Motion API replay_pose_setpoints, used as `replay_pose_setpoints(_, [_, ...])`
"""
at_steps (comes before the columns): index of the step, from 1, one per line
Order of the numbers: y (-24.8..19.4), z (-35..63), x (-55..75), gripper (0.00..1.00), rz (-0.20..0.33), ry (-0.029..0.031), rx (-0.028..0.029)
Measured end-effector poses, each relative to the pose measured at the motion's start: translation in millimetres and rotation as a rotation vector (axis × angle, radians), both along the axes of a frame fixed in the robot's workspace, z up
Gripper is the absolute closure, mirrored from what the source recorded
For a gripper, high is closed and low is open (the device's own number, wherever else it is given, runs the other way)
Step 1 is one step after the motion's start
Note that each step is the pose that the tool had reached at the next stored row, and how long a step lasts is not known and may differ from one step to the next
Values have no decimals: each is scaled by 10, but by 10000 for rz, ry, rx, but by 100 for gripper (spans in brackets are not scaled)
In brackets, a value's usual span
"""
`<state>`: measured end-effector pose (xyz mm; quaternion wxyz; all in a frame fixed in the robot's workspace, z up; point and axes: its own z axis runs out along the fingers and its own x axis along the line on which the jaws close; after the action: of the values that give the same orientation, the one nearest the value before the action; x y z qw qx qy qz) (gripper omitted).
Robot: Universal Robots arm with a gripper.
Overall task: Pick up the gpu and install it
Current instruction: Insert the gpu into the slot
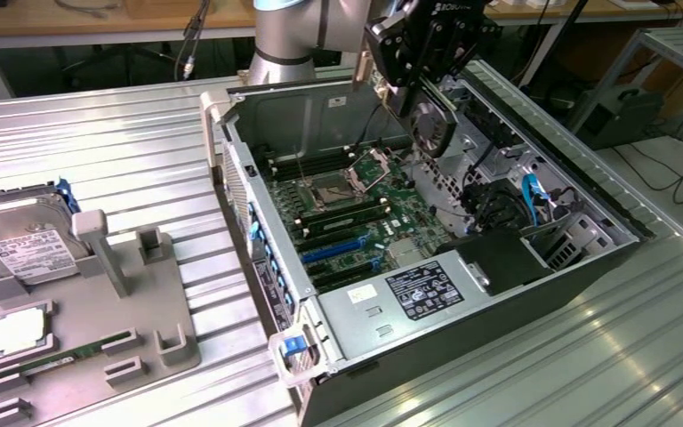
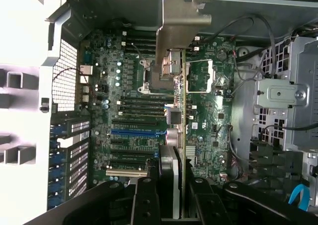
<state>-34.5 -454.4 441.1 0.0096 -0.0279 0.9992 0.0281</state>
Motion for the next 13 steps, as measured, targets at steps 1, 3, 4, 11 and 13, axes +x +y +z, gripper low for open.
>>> replay_pose_setpoints(1, [0,0,0,72,39,0,0])
replay_pose_setpoints(3, [0,0,0,72,92,0,0])
replay_pose_setpoints(4, [0,0,0,72,117,0,3])
replay_pose_setpoints(11, [0,0,0,72,248,0,10])
replay_pose_setpoints(13, [0,0,0,72,287,0,11])
